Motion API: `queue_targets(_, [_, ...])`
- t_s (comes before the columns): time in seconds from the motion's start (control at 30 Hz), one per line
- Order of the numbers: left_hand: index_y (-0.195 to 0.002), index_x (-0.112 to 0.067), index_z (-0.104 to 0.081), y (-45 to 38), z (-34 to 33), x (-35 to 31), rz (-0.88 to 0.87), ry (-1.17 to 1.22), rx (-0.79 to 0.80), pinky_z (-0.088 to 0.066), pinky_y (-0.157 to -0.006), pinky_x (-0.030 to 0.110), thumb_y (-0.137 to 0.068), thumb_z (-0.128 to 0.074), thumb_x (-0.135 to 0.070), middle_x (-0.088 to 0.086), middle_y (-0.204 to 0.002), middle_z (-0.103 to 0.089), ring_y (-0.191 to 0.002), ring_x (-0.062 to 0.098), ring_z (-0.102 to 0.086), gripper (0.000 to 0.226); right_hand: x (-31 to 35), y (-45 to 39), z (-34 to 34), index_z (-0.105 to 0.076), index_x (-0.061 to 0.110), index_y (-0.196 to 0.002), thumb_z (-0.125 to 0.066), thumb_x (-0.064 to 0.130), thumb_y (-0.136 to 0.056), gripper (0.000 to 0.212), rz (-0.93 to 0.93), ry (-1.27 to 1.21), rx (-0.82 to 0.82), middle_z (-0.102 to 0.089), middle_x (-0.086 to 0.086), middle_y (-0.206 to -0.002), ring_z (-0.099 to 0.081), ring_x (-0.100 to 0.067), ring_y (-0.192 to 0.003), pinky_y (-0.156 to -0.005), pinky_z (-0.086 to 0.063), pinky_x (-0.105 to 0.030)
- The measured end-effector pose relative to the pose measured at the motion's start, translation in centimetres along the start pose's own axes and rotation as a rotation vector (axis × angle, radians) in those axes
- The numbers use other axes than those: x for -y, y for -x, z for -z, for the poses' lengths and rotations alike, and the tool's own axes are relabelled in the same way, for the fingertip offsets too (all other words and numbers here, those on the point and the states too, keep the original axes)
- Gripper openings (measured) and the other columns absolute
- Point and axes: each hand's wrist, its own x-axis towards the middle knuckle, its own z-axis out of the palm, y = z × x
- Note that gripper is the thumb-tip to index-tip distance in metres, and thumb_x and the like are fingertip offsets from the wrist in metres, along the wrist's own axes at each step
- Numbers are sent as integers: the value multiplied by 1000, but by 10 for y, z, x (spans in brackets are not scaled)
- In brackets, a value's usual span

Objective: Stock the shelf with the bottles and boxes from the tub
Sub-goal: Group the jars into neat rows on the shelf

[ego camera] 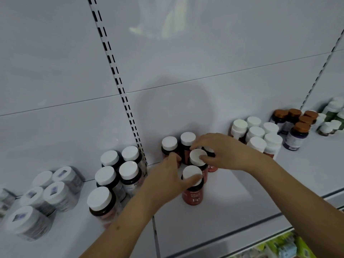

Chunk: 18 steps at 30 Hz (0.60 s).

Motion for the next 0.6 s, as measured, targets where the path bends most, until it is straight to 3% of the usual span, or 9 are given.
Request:
queue_targets(0.1, [-107, -27, -45, 5, -15, 2, -26, -43, 17, -50, -77, 28, -73, -69, -67, -18, -101, -56, -93, 4, -57, 58, 2, -4, -4, -61, 32, -126, -61, 31, -88, 38, 45, 50, 56, -64, 15, -115, -54, -3, -105, -96, -44, -28])
queue_targets(0.23, [-98, -25, -50, 3, -20, 9, -78, -36, -25, -50, -69, 27, -77, -71, -55, -15, -91, -60, -82, 4, -57, 43, 0, -7, -10, -58, 31, -128, -62, 34, -87, 42, 105, 162, 79, -60, 19, -127, -52, -9, -120, -110, -34, -33])
queue_targets(0.4, [-98, -21, -55, -5, -17, 30, -93, -34, -108, -53, -70, 39, -77, -70, -52, -7, -91, -66, -80, 10, -63, 41, 1, -8, -13, -53, 32, -135, -61, 27, -88, 49, 40, 140, 118, -52, 16, -133, -50, -9, -121, -94, -42, -24])
queue_targets(0.6, [-113, -26, -58, -27, 2, 39, -44, 18, -174, -52, -77, 32, -76, -75, -42, -10, -101, -67, -92, 10, -63, 43, 8, -14, -12, -48, 30, -139, -62, 35, -90, 51, -37, 166, 57, -52, 14, -132, -50, -8, -120, -90, -42, -24])
